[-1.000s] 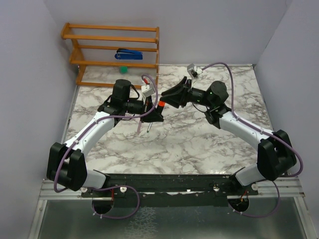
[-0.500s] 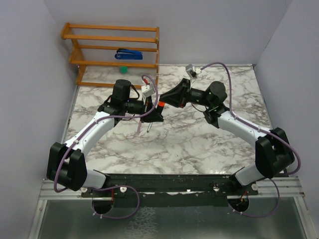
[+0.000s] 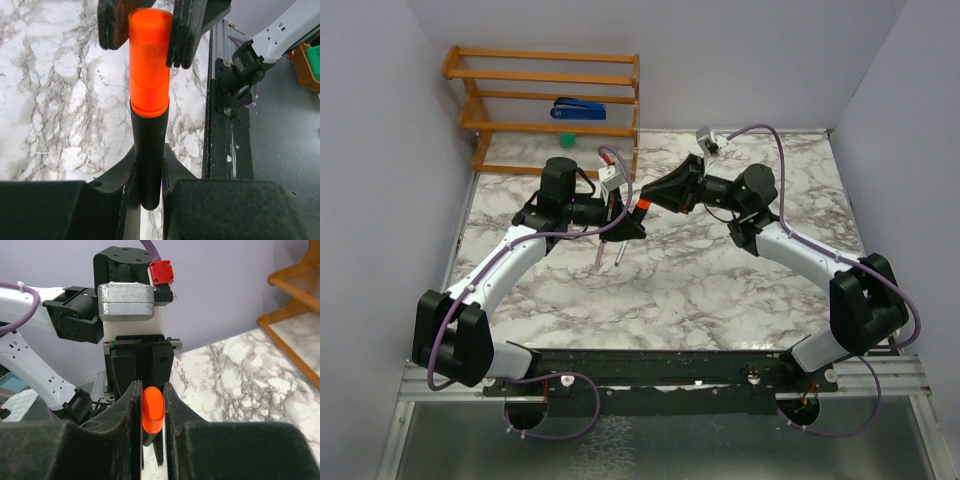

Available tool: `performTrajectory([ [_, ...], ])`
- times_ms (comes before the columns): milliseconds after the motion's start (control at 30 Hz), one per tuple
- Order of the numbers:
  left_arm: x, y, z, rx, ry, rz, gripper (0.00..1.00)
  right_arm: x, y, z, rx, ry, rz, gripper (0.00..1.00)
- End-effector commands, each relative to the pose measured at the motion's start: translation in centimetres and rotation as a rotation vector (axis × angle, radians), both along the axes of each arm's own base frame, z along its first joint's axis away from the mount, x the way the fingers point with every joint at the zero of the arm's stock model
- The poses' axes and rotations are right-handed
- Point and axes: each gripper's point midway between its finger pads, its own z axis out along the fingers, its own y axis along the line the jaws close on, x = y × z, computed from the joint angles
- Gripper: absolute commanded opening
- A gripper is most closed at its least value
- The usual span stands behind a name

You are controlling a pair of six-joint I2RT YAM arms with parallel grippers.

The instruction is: Insert the pens into the pen caps

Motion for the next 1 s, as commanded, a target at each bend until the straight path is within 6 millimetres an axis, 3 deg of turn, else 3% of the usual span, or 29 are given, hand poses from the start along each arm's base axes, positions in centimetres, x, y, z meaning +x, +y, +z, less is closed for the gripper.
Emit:
performTrajectory([
  [0,2.5,0.6,6.6,-0.133,-0.230,0.080,0.00,-1.7,0.2,-4.4,-0.068,0.097,0.089,0.01],
  [467,3.0,0.0,7.3,-0.170,-0.218,0.051,0.00,-3.3,2.6,-4.4,0.015,0.116,0.194,0.00],
  [967,3.0,0.1,7.9,-0.179,-0.235,0.053,0.00,-5.1,4.2,-7.3,-0.030,0.176,0.274,0.01],
])
